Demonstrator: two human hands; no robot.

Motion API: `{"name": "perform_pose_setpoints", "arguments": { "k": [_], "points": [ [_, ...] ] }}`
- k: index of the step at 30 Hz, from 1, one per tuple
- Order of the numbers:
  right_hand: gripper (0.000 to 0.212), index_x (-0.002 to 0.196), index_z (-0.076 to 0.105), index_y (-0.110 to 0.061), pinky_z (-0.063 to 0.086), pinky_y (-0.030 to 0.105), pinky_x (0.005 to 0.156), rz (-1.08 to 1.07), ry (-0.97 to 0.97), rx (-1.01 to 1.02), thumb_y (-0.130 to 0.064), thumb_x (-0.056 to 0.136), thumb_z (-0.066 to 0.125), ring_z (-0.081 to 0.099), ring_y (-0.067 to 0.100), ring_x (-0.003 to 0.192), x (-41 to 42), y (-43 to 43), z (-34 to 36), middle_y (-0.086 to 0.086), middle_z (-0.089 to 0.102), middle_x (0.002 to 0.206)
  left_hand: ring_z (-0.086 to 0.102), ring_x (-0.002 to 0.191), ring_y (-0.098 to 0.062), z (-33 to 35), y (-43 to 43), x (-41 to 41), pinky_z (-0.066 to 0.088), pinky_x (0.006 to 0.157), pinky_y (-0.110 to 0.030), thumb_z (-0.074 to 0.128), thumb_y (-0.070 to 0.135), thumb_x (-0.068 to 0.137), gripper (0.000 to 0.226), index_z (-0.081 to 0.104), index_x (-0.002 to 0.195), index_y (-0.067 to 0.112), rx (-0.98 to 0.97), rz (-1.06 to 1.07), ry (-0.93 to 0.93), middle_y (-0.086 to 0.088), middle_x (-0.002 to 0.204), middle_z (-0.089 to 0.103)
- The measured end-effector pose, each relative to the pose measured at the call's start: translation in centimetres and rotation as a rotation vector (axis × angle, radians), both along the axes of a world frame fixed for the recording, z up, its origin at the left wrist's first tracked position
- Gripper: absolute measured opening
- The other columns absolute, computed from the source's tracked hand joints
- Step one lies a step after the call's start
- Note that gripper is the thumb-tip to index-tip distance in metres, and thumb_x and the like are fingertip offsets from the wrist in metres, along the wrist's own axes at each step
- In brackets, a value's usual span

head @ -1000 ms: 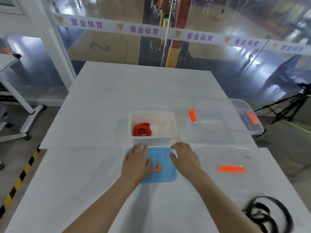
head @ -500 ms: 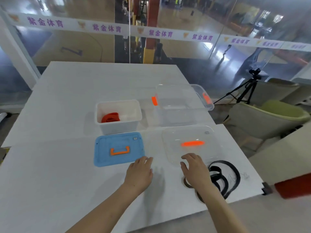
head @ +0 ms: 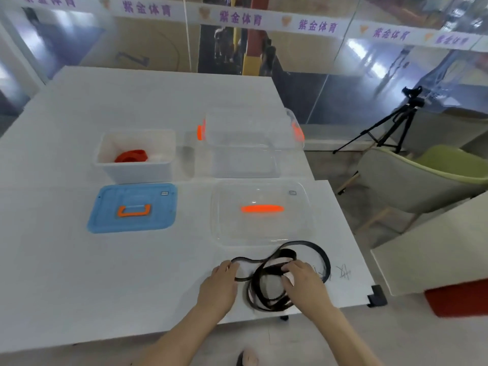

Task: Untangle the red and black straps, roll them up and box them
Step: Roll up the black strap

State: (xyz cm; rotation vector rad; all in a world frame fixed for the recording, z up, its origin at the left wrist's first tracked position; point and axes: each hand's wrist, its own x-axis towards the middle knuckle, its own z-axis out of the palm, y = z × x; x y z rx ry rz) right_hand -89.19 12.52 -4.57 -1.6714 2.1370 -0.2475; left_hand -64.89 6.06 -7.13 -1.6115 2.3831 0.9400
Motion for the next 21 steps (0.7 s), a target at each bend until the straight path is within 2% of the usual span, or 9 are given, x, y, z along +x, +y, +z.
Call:
{"name": "perform_pose_setpoints", "arguments": {
  "k": [4,7,9,12,14,17,21],
  "points": [
    [0.027,0.123,0.071,-0.021,0.053,0.029,0.09,0.049,-0.034,-0.012,-0.029,0.101,0.058,0.058,0.015,0.118,-1.4,0.2,-1.1,-0.011,0.067,0.125,0.021,0.157,-0.025,-2.6,-1.8,-1.1,0.036,0.121,-0.038,0.059,0.032,0.103,0.077,0.013,0.165,0.025,0.053,0.11,-0.002,-0.004,0.174,0.011],
    [0.029,0.126,0.07,-0.022,0.053,0.028,0.089,0.091,-0.038,-0.004,-0.03,0.101,0.057,0.057,0.014,0.12,-1.6,-0.4,-1.9,-0.011,0.066,0.126,0.027,0.154,-0.027,-4.7,-2.9,-1.8,0.036,0.121,-0.039,0.068,0.032,0.098,0.09,0.009,0.166,0.021,0.128,0.121,-0.006,-0.005,0.172,0.016],
    [0.03,0.127,0.069,-0.022,0.054,0.029,0.09,0.12,-0.049,-0.004,-0.03,0.1,0.057,0.057,0.014,0.124,-1.5,-0.9,-2.3,-0.01,0.066,0.127,0.034,0.148,-0.026,-5.9,-3.0,-2.2,0.038,0.118,-0.036,0.067,0.031,0.098,0.089,0.01,0.166,0.019,0.139,0.121,-0.018,-0.005,0.166,0.029],
    [0.03,0.127,0.069,-0.021,0.051,0.025,0.09,0.134,-0.065,-0.027,-0.029,0.101,0.058,0.054,0.012,0.127,-1.1,-1.9,-2.2,-0.009,0.065,0.129,0.047,0.13,-0.024,-7.0,-2.5,-2.6,0.044,0.106,-0.031,0.061,0.03,0.101,0.067,0.03,0.159,0.019,0.058,0.162,-0.002,-0.005,0.144,0.051],
    [0.028,0.126,0.069,-0.021,0.051,0.024,0.088,0.14,-0.074,-0.05,-0.028,0.101,0.058,0.056,0.014,0.124,-0.8,-2.4,-2.2,-0.009,0.066,0.128,0.054,0.111,-0.02,-7.0,-2.2,-2.4,0.046,0.092,-0.029,0.06,0.029,0.102,0.041,0.052,0.142,0.023,-0.025,0.187,0.043,-0.002,0.124,0.061],
    [0.029,0.128,0.068,-0.021,0.053,0.026,0.09,0.149,-0.08,-0.09,-0.028,0.101,0.06,0.056,0.016,0.124,-0.7,-3.0,-1.7,-0.008,0.066,0.129,0.054,0.096,-0.015,-5.6,-2.0,-2.2,0.048,0.08,-0.03,0.061,0.03,0.102,0.019,0.066,0.119,0.026,-0.116,0.212,0.112,0.005,0.103,0.059],
    [0.036,0.137,0.063,-0.021,0.05,0.027,0.1,0.145,-0.088,-0.13,-0.031,0.103,0.06,0.052,0.016,0.133,-0.9,-3.6,-0.5,-0.006,0.062,0.137,0.053,0.094,-0.01,-1.5,-2.6,-3.3,0.042,0.074,-0.024,0.059,0.029,0.103,0.012,0.07,0.108,0.025,-0.215,0.2,0.214,0.01,0.098,0.055]
  ]
}}
